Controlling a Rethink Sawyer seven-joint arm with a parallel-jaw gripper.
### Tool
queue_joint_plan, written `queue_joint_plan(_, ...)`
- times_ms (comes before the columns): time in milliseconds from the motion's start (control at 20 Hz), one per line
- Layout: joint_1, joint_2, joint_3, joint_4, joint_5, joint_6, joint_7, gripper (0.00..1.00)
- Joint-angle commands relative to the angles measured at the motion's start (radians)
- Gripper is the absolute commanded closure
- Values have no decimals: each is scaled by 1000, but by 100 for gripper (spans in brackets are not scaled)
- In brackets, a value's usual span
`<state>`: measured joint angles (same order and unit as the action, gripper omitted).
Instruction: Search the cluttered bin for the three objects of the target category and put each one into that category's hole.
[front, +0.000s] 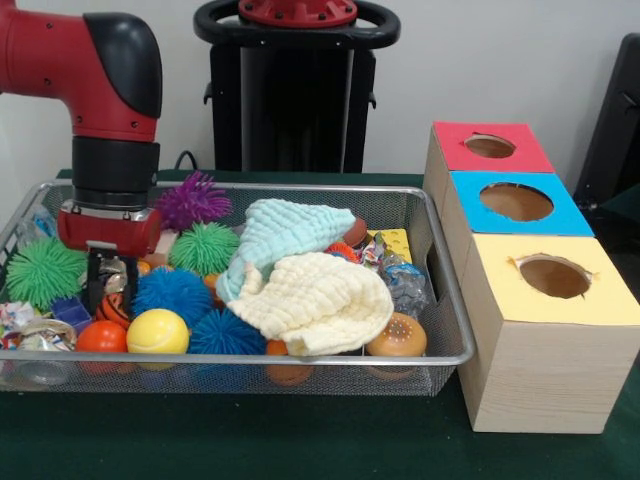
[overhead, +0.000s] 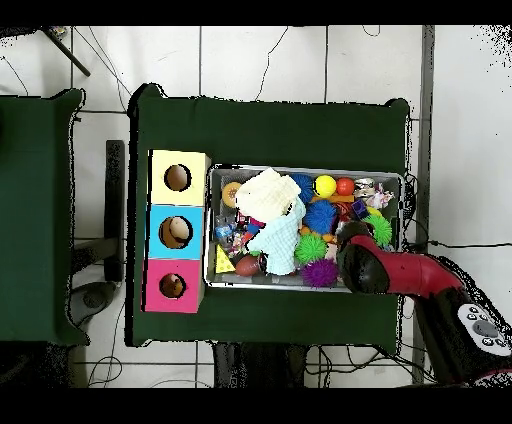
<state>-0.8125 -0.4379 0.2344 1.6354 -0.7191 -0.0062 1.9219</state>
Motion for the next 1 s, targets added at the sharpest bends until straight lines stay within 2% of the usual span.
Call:
queue_joint_plan(50, -18, 49, 52, -1, -40, -39, 53, 100)
queue_joint_plan(700, -5, 48, 25, -7, -51, -132, 70, 100)
queue_joint_plan(900, -15, 49, 35, 3, -38, -95, 70, 100)
queue_joint_plan(1000, 8, 40, 12, 3, -41, -102, 68, 100)
